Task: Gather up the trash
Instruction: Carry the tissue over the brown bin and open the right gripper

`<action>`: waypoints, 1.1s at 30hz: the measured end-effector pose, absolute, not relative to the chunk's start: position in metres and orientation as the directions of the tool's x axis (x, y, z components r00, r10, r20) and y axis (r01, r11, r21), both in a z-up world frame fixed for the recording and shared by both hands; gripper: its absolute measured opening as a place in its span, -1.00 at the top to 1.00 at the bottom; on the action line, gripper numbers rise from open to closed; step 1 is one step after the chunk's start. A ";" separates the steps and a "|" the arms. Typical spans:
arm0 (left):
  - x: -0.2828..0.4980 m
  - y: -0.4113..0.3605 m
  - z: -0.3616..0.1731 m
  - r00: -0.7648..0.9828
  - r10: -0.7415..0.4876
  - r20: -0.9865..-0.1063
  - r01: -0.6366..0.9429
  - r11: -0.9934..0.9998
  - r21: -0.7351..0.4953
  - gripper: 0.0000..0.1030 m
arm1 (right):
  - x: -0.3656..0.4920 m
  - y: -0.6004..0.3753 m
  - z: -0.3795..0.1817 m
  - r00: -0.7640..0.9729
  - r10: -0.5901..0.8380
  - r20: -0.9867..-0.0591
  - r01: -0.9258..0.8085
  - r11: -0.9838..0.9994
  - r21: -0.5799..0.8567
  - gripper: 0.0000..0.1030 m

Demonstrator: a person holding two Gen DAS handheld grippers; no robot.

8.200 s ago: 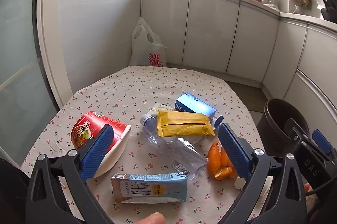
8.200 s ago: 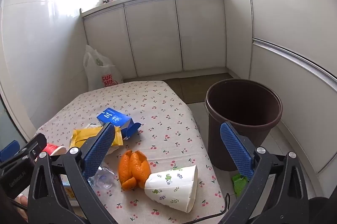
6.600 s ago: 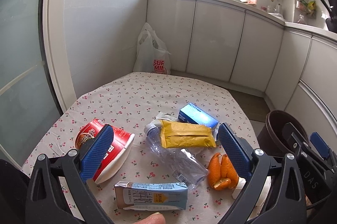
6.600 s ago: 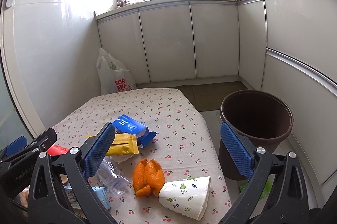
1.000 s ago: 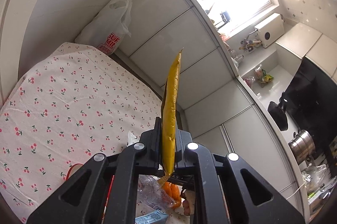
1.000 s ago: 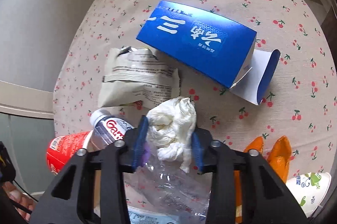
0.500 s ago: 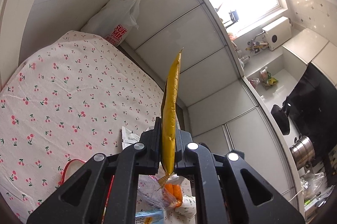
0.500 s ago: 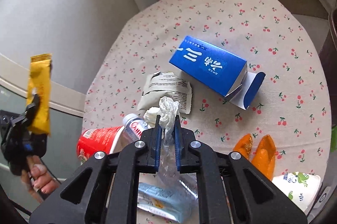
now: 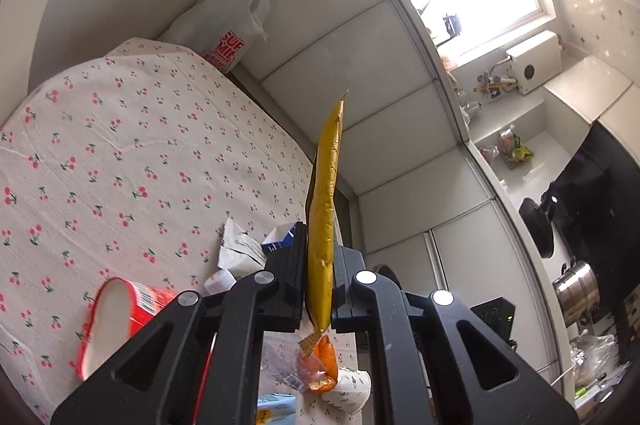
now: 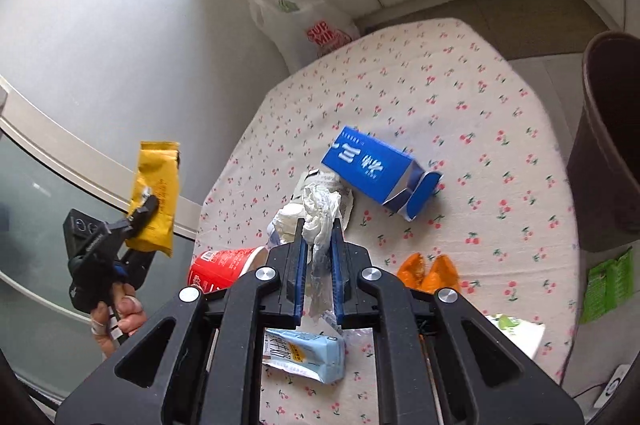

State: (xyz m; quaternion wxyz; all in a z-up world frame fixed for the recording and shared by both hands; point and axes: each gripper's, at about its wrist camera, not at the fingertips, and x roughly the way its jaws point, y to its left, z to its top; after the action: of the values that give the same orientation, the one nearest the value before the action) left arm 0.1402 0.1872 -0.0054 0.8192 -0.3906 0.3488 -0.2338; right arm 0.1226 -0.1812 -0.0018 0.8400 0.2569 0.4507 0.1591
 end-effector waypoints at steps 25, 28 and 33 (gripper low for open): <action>0.188 -0.011 0.015 0.480 -0.725 -0.494 0.206 0.641 -0.740 0.83 | 0.135 -0.372 0.016 0.778 0.027 -0.627 0.315 0.847 0.428 0.78; 0.200 -0.048 0.015 0.441 -0.739 -0.509 0.238 0.643 -0.728 0.83 | 0.145 -0.392 -0.006 0.737 -0.025 -0.675 0.394 0.827 0.400 0.70; 0.222 -0.118 0.011 0.369 -0.777 -0.510 0.296 0.618 -0.728 0.83 | 0.147 -0.418 -0.017 0.709 -0.129 -0.693 0.491 0.796 0.353 -0.40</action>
State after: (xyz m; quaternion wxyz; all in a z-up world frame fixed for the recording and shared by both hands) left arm 0.2223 -0.1180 0.0106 0.7818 -0.2705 0.4447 -0.3432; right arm 0.1468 -0.4185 -0.0173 0.8850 0.2667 0.3390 -0.1750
